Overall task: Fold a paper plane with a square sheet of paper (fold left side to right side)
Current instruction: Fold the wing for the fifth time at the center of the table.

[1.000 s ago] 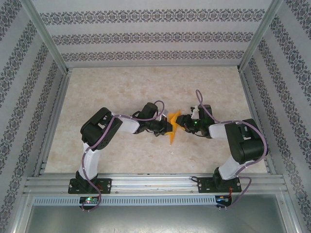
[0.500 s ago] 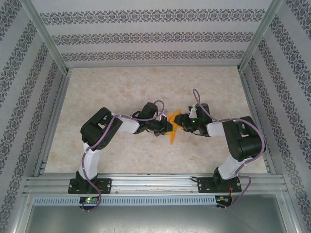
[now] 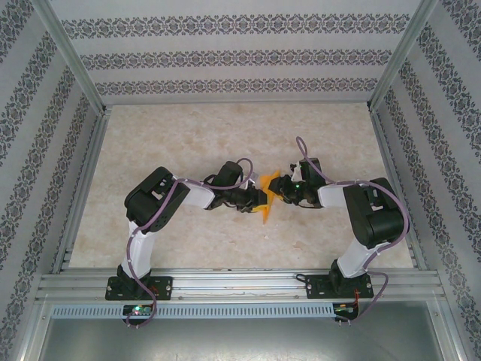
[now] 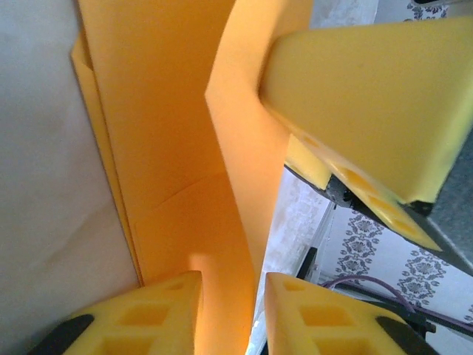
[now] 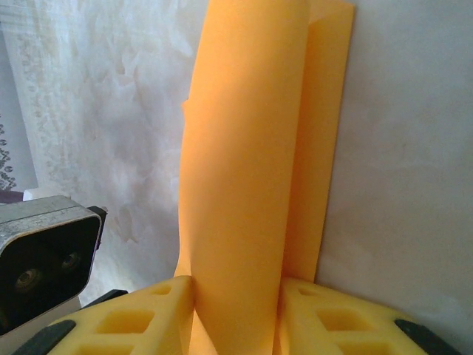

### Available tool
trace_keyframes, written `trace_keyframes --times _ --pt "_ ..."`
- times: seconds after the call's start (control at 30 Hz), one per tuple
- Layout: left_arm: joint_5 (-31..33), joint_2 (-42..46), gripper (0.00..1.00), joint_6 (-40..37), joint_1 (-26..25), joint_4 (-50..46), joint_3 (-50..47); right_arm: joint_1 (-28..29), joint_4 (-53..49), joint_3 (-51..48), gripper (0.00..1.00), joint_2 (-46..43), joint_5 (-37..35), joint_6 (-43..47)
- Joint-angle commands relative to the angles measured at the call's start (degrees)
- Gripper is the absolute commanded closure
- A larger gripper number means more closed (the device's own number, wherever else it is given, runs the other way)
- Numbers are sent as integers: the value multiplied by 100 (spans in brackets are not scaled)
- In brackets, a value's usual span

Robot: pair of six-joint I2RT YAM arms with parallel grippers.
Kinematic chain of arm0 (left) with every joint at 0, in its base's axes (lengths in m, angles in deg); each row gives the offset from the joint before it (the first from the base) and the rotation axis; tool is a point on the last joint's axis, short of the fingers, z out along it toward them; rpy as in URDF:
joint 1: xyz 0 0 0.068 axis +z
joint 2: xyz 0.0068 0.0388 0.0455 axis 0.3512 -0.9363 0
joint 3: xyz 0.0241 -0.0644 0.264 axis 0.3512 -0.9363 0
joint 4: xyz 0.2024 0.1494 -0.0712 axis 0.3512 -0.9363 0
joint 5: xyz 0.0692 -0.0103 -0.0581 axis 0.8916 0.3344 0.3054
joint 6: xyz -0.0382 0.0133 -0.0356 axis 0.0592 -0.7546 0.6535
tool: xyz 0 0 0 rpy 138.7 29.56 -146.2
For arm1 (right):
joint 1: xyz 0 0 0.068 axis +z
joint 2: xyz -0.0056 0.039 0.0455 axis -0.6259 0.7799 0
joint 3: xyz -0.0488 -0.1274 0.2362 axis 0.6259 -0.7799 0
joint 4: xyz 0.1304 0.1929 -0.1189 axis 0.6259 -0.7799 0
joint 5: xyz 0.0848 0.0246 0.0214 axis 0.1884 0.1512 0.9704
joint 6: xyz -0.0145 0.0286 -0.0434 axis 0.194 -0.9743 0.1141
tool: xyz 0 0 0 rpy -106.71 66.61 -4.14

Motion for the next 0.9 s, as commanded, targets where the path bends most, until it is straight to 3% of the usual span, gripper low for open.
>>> trace_keyframes --times 0.0,0.2,0.47,0.87 --pt "103 262 66 -247 164 -151 -100 102 -333 -4 64 307 -389 250" --pt "151 306 59 -410 275 -376 -48 125 -360 23 64 325 -380 260" --pt "142 114 61 -469 306 -418 194 134 -380 23 63 325 -394 267" --pt "227 -72 83 -728 324 -756 489 151 -449 39 64 328 -415 308"
